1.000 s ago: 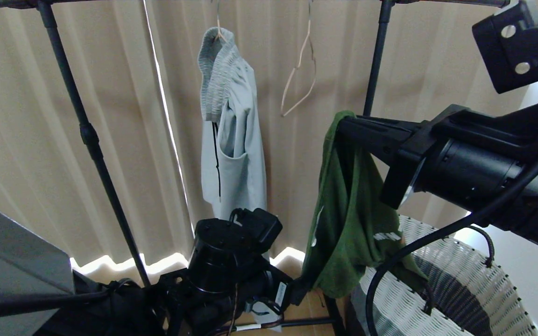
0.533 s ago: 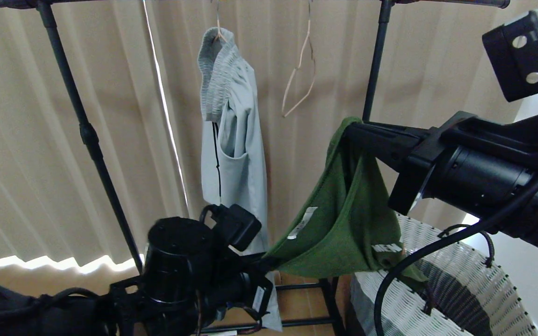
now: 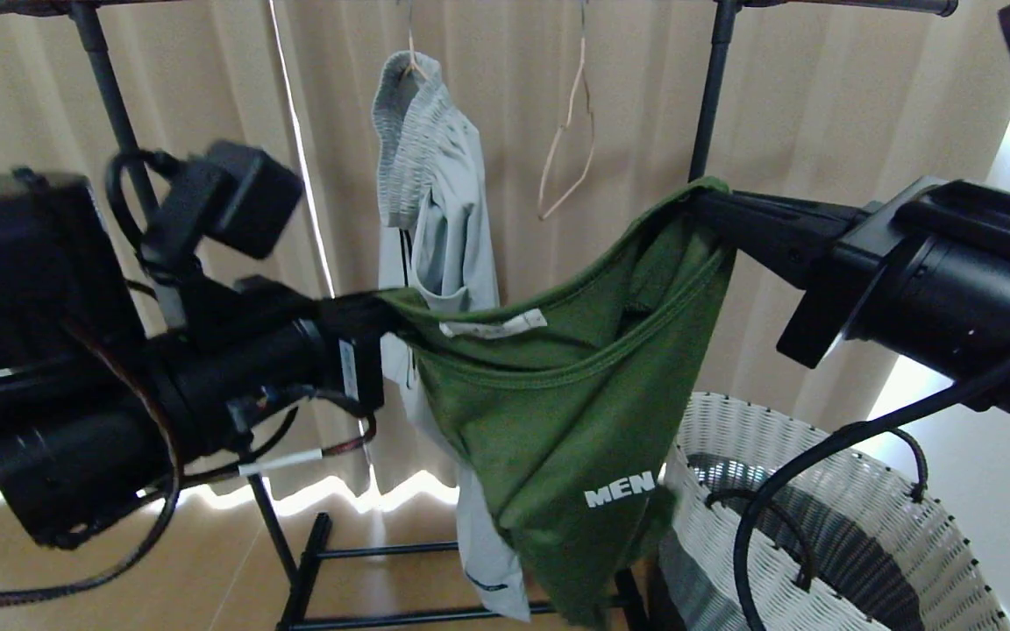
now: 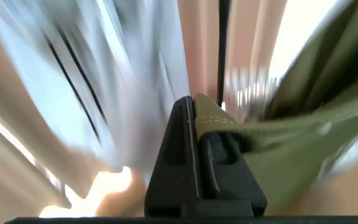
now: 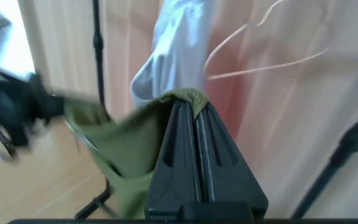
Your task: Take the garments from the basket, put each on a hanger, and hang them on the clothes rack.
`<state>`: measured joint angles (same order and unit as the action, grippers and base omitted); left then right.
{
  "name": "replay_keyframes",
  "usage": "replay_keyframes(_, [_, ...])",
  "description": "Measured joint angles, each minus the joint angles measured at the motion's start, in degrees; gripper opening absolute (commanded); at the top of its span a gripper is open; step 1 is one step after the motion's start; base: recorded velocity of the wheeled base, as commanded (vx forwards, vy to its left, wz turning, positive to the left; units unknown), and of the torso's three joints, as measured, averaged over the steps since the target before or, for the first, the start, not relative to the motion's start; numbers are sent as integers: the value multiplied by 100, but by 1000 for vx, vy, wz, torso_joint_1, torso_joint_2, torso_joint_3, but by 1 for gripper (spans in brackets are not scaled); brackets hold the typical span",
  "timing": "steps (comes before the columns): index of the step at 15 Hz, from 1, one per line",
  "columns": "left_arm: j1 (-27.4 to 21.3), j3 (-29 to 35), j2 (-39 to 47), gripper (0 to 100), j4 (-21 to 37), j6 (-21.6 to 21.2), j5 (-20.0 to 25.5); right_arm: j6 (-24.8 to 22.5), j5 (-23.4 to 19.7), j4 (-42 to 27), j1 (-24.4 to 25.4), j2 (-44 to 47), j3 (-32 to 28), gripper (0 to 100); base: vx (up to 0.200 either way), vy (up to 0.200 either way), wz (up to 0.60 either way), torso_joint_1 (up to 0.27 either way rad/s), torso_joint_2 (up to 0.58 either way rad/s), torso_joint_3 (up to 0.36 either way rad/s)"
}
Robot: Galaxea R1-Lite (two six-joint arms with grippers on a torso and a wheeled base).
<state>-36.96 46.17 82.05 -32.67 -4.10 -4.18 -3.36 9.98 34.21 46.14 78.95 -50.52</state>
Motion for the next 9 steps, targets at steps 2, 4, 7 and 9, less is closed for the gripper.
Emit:
replay_keyframes(2, [30,766,-74,0,279,-2,0,-2,-2,-2,-183,-98,-13,0,0,0,0,0,0,0])
replay_keyframes(4, [45,1368,-6,0,424,-17,-2,2,-9,-5,-306,-161,-11,0,0,0,0,0,0,0])
replay_keyframes(7, [13,2094,325,0,449,-46,-2,37,-13,-16,-372,-191,229,0,0,0,0,0,0,0])
replay_keyframes(9, [28,2127,477,0,464,-48,-33,39,-13,-5,-380,-194,273,0,0,0,0,0,0,0])
